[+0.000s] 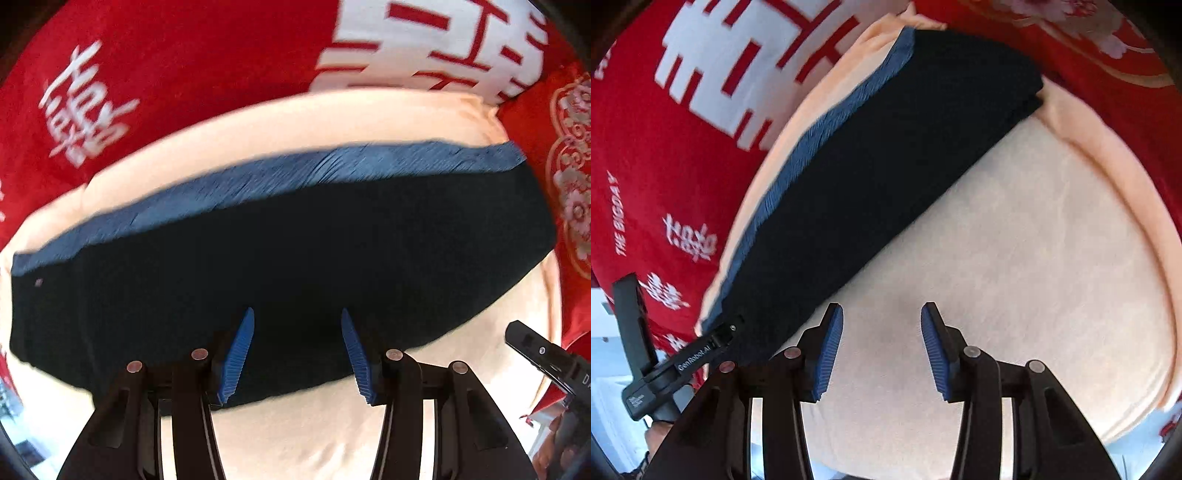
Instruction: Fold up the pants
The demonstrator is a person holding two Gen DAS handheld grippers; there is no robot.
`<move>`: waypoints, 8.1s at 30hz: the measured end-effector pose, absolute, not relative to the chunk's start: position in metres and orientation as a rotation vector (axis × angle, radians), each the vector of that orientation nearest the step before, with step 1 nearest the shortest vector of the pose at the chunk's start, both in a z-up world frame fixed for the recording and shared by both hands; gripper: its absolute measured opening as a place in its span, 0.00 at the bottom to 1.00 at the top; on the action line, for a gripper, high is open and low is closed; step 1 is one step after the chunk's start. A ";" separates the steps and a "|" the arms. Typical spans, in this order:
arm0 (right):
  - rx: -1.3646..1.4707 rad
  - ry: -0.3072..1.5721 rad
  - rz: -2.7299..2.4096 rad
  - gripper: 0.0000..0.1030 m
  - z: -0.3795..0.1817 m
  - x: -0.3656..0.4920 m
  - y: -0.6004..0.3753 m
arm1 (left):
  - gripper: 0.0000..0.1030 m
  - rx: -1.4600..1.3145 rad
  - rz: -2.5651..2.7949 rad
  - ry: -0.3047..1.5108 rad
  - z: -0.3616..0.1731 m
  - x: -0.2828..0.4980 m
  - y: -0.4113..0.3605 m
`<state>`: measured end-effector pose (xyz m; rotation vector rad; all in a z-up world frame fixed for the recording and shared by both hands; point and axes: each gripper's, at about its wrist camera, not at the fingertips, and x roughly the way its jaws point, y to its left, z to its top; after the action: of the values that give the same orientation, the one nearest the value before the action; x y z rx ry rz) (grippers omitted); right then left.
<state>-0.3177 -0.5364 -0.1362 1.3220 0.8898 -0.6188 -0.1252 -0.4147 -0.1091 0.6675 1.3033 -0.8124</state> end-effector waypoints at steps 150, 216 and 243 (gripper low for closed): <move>0.764 1.220 -0.215 0.47 -0.119 -0.070 -0.384 | 0.71 0.325 -0.631 1.402 -0.056 0.005 -0.147; 0.625 1.352 0.072 0.79 -0.051 0.142 -0.289 | 0.30 0.328 -0.489 0.954 -0.037 0.086 -0.053; 0.616 1.524 0.312 0.16 -0.074 0.224 -0.246 | 0.30 0.471 -0.675 0.835 0.013 0.040 -0.100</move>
<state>0.2235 -0.2465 -0.0741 0.6161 1.5244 0.3117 0.0401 -0.0995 0.0130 0.4708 0.8350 -0.6755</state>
